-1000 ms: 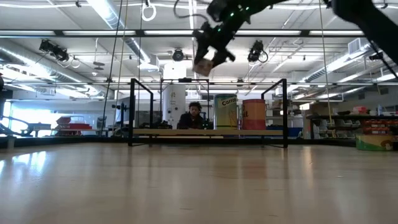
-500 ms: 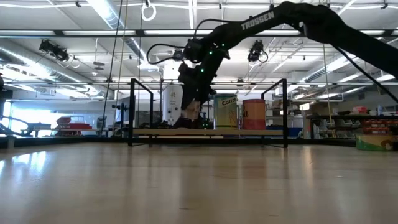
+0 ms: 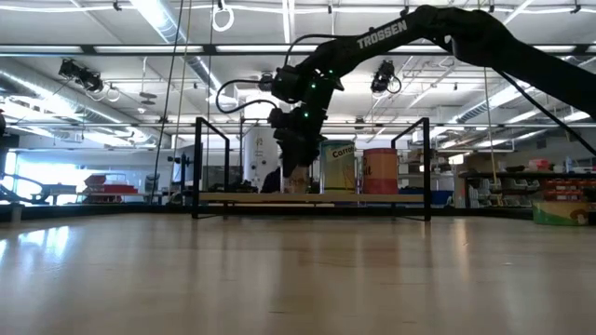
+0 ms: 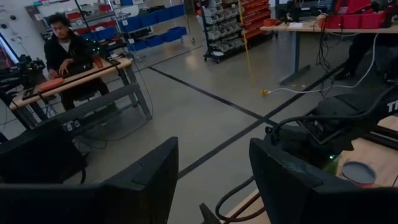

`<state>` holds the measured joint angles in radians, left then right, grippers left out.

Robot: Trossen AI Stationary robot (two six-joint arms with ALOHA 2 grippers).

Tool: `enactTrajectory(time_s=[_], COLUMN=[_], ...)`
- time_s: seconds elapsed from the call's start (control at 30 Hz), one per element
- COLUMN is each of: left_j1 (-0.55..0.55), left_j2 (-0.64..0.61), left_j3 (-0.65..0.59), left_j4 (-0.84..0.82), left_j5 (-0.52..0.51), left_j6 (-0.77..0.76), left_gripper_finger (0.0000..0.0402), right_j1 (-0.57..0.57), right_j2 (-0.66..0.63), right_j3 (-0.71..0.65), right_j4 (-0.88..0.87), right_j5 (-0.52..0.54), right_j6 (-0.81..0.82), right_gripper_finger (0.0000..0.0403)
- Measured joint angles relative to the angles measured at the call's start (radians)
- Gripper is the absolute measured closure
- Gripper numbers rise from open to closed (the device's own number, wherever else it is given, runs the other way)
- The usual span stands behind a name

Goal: Pick and place cans onto a shelf
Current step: Put the canned tomatoes on the shelf, then adjust the canned goods on the shelf

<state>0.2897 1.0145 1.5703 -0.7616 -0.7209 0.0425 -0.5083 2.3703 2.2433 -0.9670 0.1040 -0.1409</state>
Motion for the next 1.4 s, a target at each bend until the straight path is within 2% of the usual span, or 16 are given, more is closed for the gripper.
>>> enactTrajectory(time_s=[0.27, 0.4, 0.53, 0.6, 0.67, 0.87, 0.93, 1.03, 1.4], left_j1=[0.0, 0.0, 0.0, 0.0, 0.0, 0.0, 0.0, 0.0, 0.0], left_j2=[0.0, 0.0, 0.0, 0.0, 0.0, 0.0, 0.0, 0.0, 0.0], left_j3=[0.0, 0.0, 0.0, 0.0, 0.0, 0.0, 0.0, 0.0, 0.0], left_j4=[0.003, 0.004, 0.019, 0.021, 0.02, 0.053, 0.062, 0.063, 0.063], left_j5=[0.0, 0.0, 0.0, 0.0, 0.0, 0.0, 0.0, 0.0, 0.003], left_j6=[0.003, 0.006, 0.027, 0.027, 0.024, 0.023, 0.023, 0.023, 0.023], left_gripper_finger=[0.0198, 0.0198, 0.0198, 0.0198, 0.0198, 0.0198, 0.0198, 0.0198, 0.0198], right_j1=[0.002, 0.002, -0.023, -0.042, -0.06, -0.09, -0.09, -0.09, -0.08], right_j2=[-0.027, -0.136, -0.226, -0.249, -0.263, -0.23, -0.216, -0.194, -0.148], right_j3=[-0.003, 0.0, 0.001, 0.0, 0.0, -0.003, -0.003, -0.003, -0.005], right_j4=[-0.001, -0.024, -0.14, -0.209, -0.263, -0.287, -0.273, -0.291, -0.302], right_j5=[0.003, 0.026, 0.053, 0.05, 0.021, -0.089, -0.088, -0.053, -0.045], right_j6=[0.049, 0.091, 0.177, 0.214, 0.236, 0.247, 0.246, 0.253, 0.242], right_gripper_finger=[0.0051, 0.0054, 0.0062, 0.0086, 0.013, 0.0337, 0.0385, 0.0384, 0.0396])
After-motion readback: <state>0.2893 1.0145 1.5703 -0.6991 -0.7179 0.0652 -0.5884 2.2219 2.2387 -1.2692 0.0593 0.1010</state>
